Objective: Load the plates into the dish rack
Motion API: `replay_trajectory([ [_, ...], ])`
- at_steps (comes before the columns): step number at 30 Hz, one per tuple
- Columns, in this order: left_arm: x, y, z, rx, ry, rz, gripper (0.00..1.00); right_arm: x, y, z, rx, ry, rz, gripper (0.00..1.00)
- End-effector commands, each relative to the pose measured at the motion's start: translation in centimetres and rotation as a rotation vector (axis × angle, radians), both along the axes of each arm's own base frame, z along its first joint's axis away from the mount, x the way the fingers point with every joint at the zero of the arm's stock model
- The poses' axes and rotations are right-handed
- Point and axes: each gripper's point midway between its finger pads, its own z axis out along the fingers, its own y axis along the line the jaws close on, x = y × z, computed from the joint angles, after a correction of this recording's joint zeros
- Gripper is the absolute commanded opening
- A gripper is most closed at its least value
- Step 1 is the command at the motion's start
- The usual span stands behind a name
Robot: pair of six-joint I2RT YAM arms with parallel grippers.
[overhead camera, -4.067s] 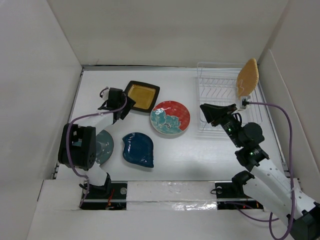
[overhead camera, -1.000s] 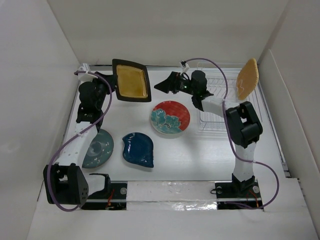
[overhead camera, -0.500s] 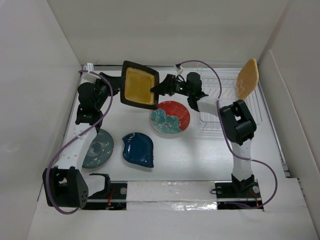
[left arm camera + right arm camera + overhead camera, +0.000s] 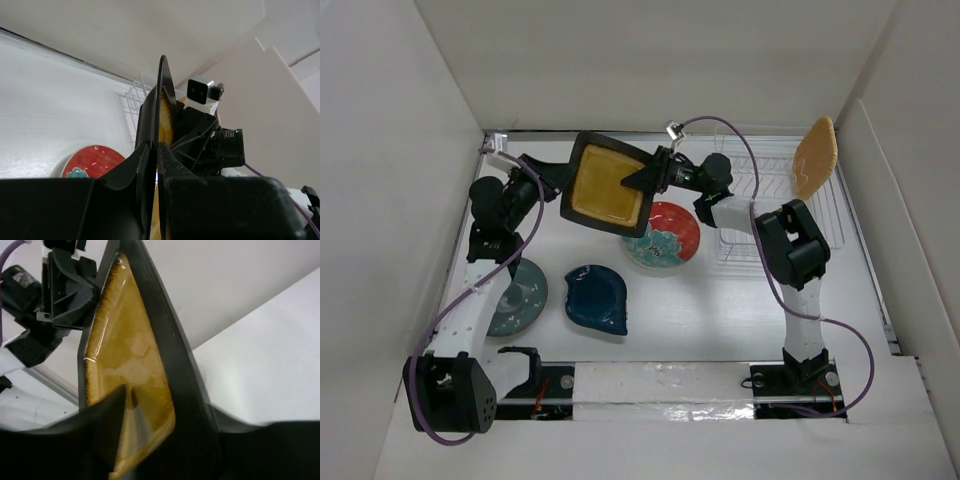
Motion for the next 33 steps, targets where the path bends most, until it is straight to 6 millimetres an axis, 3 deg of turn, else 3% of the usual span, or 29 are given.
replay_trajectory([
  [1,-2.3,-0.5,5.5,-0.038,-0.194,-0.045,0.00,-3.0,-0.2,2.1,0.087,-0.097,0.088,0.41],
  [2,-2.3,-0.4,5.1,-0.030,-0.186,-0.034,0.00,-3.1,-0.3,2.3,0.088,-0.107,0.080,0.24],
  [3,-2.3,0.0,5.2,-0.018,-0.193,-0.009,0.00,-3.5,-0.6,3.5,0.100,-0.126,0.067,0.17],
  [5,-2.3,0.3,4.1,-0.001,-0.157,0.011,0.00,-3.5,-0.8,3.3,0.072,-0.133,0.035,0.01],
  [6,-2.5,0.5,4.0,0.018,-0.160,0.025,0.00,-3.4,-1.0,3.7,0.069,-0.139,0.005,0.00],
  [10,-3.4,1.0,2.2,0.100,-0.113,0.047,0.40,-3.1,-2.8,6.2,0.003,-0.166,-0.145,0.00],
  [13,-4.0,1.8,2.2,0.171,-0.111,0.085,0.59,-1.9,-4.7,7.0,-0.027,-0.189,-0.275,0.00],
  [19,-5.3,3.1,3.6,0.239,-0.162,0.160,0.75,-0.2,-10.8,10.2,-0.033,-0.174,-0.518,0.00],
  [20,-5.5,3.1,3.4,0.242,-0.163,0.160,0.75,0.8,-12.6,10.1,-0.061,-0.171,-0.581,0.00],
  [21,-6.2,3.1,3.8,0.242,-0.183,0.156,0.76,1.0,-14.5,11.7,-0.047,-0.184,-0.670,0.00],
  [22,-6.6,2.8,3.8,0.242,-0.194,0.142,0.77,1.4,-16.0,11.8,-0.059,-0.178,-0.730,0.00],
  [23,-6.8,2.7,3.0,0.245,-0.186,0.137,0.93,2.1,-18.2,11.8,-0.091,-0.186,-0.808,0.00],
  [24,-7.5,2.1,3.3,0.245,-0.209,0.114,0.99,2.1,-20.7,13.6,-0.076,-0.205,-0.929,0.00],
  [25,-7.9,1.4,2.9,0.248,-0.209,0.088,0.99,2.7,-22.4,12.9,-0.129,-0.171,-1.013,0.00],
  [28,-9.0,0.0,1.6,0.272,-0.203,0.021,0.99,3.4,-28.9,14.1,-0.224,-0.205,-1.344,0.00],
  [33,-10.3,-1.3,1.4,0.341,-0.230,-0.011,0.99,4.0,-36.6,14.2,-0.376,-0.211,-1.666,0.00],
])
